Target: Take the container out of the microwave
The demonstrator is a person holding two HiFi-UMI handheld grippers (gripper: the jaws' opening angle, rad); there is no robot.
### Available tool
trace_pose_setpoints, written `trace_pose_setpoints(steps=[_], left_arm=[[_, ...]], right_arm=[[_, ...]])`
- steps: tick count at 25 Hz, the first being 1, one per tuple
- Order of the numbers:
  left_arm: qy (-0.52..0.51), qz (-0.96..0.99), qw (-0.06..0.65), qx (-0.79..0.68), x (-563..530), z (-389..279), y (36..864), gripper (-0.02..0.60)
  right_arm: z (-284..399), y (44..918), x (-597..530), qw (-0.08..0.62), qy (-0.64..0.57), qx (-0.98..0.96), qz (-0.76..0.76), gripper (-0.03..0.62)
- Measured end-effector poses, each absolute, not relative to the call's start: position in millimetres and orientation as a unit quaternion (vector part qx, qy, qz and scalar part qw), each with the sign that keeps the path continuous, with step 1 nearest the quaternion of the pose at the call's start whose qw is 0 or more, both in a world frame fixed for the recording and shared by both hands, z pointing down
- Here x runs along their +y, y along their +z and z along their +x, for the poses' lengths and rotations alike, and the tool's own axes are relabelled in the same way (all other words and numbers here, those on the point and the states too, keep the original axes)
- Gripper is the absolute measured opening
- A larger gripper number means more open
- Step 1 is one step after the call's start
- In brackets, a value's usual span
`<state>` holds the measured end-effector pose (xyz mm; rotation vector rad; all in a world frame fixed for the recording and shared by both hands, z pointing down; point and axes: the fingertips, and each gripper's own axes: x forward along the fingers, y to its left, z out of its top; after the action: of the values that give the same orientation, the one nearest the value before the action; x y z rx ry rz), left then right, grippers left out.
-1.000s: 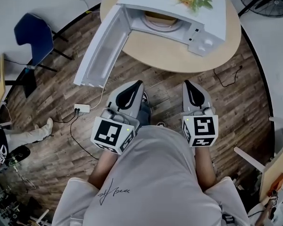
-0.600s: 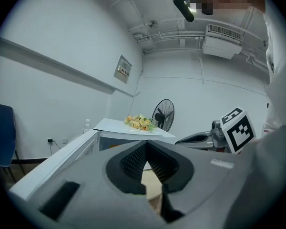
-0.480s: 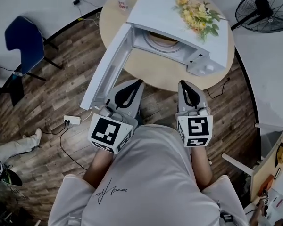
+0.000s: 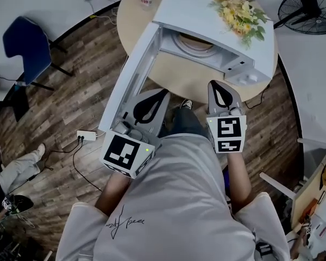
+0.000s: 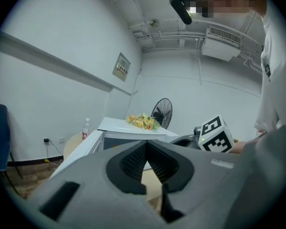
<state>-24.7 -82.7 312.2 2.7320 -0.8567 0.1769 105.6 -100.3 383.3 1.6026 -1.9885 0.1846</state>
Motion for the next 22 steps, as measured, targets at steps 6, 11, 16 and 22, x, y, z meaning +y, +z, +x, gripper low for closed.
trace_pose_setpoints(steps=[6,11,16,22], left_arm=[[0.073,0.944,0.132,-0.292,-89,-23,318,-0.003],[0.097,0.945,0.08,-0.301,-96,-14,316,-0.003],[0.094,0.94,0.116,-0.306,-101,-16,329,-0.003],[0.071,0.938,0.176,-0.289,-107,-12,341,-0.003]], right_arm=[[106,399,-126,0.291,0.07,-0.746,0.594,0.012],[109,409,-142,0.283,0.072,-0.749,0.594,0.012],[116,420,-157,0.304,0.057,-0.742,0.594,0.025],[124,432,-177,0.331,0.029,-0.732,0.594,0.041]])
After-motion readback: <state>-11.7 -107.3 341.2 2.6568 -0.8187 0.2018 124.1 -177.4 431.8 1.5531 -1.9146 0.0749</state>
